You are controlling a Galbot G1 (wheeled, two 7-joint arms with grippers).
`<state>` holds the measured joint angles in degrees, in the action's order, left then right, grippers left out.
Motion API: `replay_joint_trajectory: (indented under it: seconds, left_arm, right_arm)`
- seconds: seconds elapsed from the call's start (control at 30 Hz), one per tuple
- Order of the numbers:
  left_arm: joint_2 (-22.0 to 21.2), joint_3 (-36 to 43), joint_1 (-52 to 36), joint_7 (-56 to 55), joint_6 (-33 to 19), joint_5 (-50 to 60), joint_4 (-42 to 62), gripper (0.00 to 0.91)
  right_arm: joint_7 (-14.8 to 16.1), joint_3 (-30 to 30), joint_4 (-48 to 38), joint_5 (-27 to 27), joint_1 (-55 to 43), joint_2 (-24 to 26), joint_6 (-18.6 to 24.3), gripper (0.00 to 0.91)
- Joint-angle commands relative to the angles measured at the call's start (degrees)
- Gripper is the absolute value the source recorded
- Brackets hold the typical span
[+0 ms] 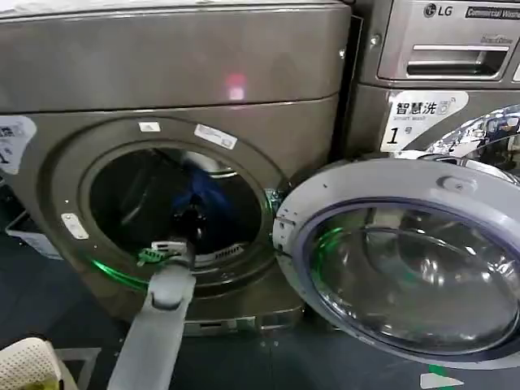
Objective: Grasp the clothes from the dryer.
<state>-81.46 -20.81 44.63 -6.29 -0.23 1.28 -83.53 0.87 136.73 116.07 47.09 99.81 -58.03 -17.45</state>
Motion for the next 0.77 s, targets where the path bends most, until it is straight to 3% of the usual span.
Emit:
replay_joint_trajectory:
  seconds: [0.03, 0.77]
  left_arm:
    - [-0.5, -0.9, 2.7, -3.5, -1.6, -2.2, -3.6, 0.0]
    - [0.3, 0.8, 1.0, -1.9, -0.8, -2.2, -2.4, 0.0]
  right_arm:
    - [-0.2, -0.4, -0.2, -0.7, -0.1, 0.0, 1.9, 0.907]
    - [-0.3, 0.9, 0.3, -0.7, 0.4, -0.2, 1.3, 0.907]
